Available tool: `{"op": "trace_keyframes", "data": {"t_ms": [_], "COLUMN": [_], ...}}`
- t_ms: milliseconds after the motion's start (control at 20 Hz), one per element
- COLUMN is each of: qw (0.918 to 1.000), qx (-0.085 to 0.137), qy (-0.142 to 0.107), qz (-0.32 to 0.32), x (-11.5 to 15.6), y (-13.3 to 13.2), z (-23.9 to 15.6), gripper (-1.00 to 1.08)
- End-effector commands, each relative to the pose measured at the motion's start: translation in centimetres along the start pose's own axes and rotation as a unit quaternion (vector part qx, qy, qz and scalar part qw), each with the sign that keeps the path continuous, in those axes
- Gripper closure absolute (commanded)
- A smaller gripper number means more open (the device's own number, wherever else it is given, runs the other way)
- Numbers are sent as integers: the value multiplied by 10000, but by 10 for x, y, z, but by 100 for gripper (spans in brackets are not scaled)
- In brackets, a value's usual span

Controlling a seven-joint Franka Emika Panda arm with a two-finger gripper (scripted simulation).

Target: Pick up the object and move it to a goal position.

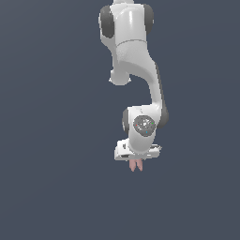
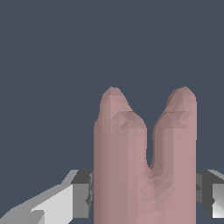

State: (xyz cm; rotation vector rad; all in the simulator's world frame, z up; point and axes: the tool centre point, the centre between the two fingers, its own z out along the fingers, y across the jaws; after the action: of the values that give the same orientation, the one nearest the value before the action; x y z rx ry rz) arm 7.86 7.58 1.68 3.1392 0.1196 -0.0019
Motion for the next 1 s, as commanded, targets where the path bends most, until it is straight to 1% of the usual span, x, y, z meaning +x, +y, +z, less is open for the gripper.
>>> {"op": "trace_keyframes", "data": {"t_ms": [0,600,950], "qw": [10000,10000,10000], "qx": [0,0,0], "qy": [6,6,6], "qz": [0,0,0], "x": [1,0,-10], "y": [0,1,9], "z": [0,-1,-10], "gripper": [108,108,108]}}
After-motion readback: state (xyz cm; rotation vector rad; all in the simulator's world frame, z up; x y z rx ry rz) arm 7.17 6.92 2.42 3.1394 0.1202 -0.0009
